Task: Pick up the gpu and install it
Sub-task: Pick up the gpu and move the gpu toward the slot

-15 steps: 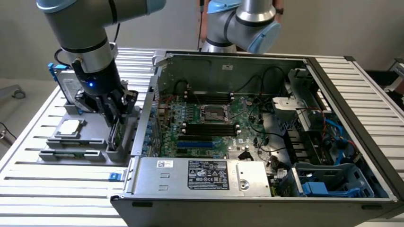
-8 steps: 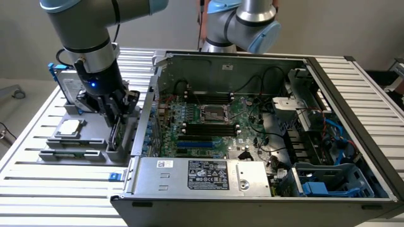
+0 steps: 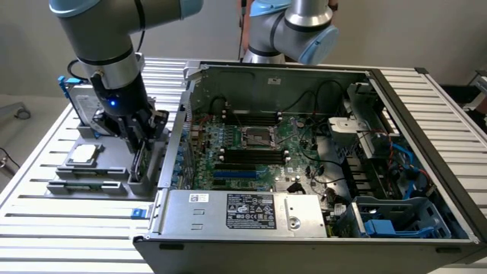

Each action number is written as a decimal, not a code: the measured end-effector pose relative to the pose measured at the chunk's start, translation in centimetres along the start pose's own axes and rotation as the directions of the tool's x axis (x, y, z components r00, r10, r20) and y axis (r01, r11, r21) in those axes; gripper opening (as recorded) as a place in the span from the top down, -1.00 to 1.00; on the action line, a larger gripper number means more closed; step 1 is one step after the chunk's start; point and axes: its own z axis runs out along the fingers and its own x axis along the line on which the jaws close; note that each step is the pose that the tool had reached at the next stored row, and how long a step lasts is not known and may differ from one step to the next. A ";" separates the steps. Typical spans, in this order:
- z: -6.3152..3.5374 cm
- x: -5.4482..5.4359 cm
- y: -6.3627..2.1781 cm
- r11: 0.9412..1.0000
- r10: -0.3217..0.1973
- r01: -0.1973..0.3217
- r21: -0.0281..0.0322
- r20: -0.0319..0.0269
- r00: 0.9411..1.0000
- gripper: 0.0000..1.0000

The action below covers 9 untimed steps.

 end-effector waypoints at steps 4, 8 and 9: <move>0.05 0.0 0.00 1.000 0.000 0.000 0.000 0.000 1.000 0.30; 0.04 -0.1 0.00 1.000 0.000 0.000 0.000 0.000 1.000 0.47; 0.04 -0.1 0.00 1.000 0.000 0.000 0.000 0.000 1.000 0.47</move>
